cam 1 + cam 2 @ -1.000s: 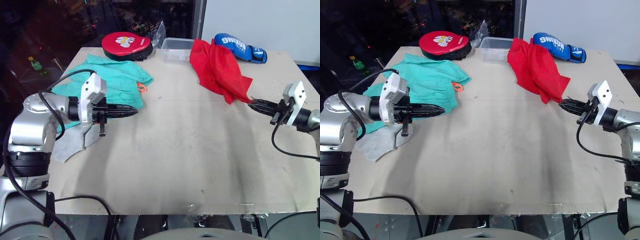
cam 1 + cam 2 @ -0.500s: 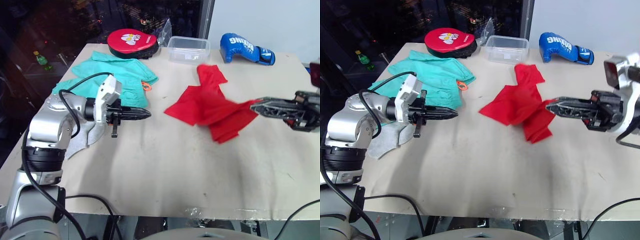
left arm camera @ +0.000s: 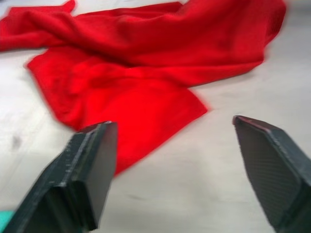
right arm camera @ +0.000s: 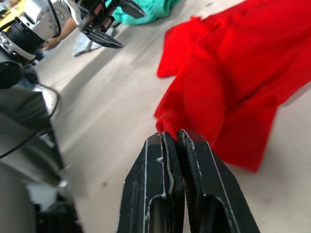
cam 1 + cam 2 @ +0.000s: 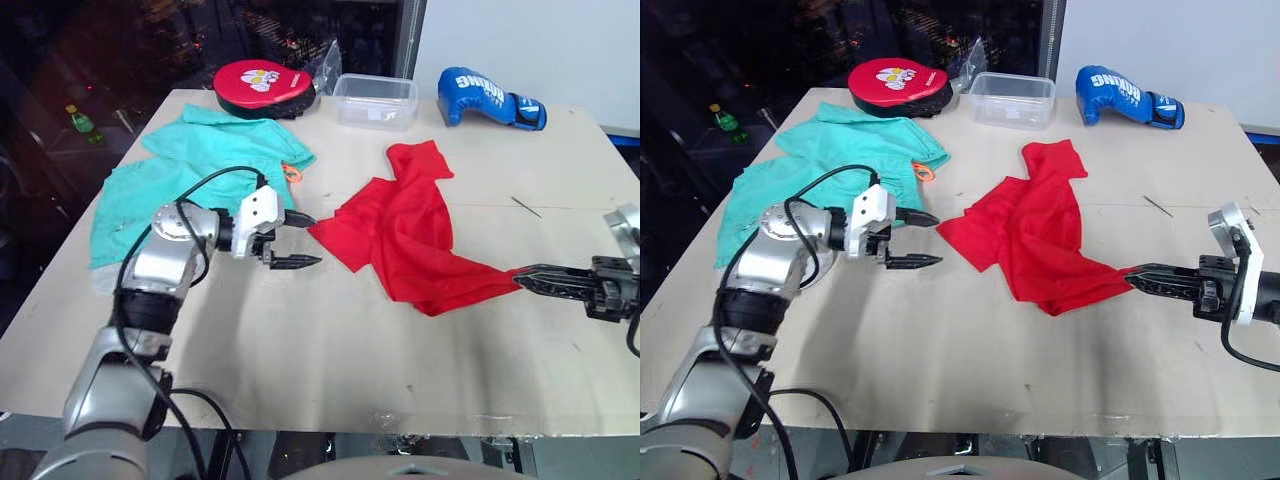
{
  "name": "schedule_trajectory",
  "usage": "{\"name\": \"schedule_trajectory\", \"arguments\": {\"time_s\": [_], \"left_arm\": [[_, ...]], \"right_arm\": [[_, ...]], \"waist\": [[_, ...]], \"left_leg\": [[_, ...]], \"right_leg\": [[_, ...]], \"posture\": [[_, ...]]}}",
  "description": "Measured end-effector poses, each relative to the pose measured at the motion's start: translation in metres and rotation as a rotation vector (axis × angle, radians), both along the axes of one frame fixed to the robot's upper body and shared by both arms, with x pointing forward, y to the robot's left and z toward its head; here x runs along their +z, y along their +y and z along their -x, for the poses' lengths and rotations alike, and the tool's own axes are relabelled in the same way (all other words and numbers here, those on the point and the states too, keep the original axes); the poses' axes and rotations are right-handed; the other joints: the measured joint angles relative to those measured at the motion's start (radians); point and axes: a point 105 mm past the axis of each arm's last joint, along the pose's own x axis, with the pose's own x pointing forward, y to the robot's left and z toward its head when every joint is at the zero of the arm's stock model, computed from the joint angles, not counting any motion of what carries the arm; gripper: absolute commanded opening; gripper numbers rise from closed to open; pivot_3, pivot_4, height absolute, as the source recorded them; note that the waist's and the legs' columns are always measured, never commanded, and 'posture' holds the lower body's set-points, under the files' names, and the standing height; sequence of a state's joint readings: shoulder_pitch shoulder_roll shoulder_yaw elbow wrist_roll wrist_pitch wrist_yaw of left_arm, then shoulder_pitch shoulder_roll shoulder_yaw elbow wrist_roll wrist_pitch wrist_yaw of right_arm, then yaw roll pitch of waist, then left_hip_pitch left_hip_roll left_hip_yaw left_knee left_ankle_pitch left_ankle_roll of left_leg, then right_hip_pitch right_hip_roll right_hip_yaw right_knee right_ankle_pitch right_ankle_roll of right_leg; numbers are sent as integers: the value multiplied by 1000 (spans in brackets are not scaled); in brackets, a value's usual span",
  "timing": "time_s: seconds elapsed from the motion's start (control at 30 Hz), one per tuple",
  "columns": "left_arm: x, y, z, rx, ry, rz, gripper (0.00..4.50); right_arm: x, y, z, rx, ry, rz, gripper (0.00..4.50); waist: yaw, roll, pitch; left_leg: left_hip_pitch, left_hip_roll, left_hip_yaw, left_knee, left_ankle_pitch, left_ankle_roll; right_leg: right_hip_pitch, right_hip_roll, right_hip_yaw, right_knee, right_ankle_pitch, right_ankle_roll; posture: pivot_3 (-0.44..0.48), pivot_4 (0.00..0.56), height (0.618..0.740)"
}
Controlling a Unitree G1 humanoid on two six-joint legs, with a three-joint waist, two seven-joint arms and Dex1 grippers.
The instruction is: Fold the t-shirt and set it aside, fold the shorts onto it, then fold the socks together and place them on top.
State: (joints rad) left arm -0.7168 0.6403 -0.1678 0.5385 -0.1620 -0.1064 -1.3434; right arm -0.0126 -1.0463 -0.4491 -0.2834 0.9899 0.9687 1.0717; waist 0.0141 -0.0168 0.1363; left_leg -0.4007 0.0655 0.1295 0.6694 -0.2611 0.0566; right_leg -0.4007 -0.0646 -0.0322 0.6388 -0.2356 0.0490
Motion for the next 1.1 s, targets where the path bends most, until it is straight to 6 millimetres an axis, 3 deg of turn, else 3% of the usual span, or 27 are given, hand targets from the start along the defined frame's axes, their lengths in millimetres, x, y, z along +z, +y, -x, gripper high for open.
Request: {"name": "schedule_trajectory", "arguments": {"time_s": [0.2,0.5,0.6,0.83,0.87,1.1], "left_arm": [[-12,-22,-11,-85,-20,-36,3955],[-33,-24,-38,28,-10,-184,3955],[-37,-23,-39,36,29,-206,3204],[-42,-16,-40,64,100,-254,232],[-41,-15,-42,78,99,-260,19],[-38,-14,-48,159,125,-191,19]], "right_arm": [[-1,2,-2,-11,-26,-11,0],[-2,2,-6,-41,-57,2,0],[-3,4,-7,-43,-61,-1,0],[-4,4,-8,-51,-65,7,0],[-5,4,-8,-53,-65,8,0],[-7,6,-10,-49,-75,13,0]], "waist": [[1,-1,0],[2,-2,-2],[1,-3,-4],[-4,-4,-12],[-6,-4,-12],[-7,-4,-13]], "left_leg": [[-5,-1,-1,1,0,1],[-6,-1,-3,1,0,1],[-6,-1,-4,2,0,1],[0,-1,-7,2,0,1],[0,-1,-7,2,0,1],[0,-2,-8,1,0,1]], "right_leg": [[-3,0,-1,-1,0,0],[-3,0,-3,-1,0,0],[-3,-1,-3,1,0,0],[-1,0,-1,3,-2,-4],[-1,0,0,4,-2,-4],[-1,1,0,4,-1,-2]], "posture": [[0,150,740],[0,150,740],[0,150,740],[0,150,740],[0,150,740],[0,150,740]]}}
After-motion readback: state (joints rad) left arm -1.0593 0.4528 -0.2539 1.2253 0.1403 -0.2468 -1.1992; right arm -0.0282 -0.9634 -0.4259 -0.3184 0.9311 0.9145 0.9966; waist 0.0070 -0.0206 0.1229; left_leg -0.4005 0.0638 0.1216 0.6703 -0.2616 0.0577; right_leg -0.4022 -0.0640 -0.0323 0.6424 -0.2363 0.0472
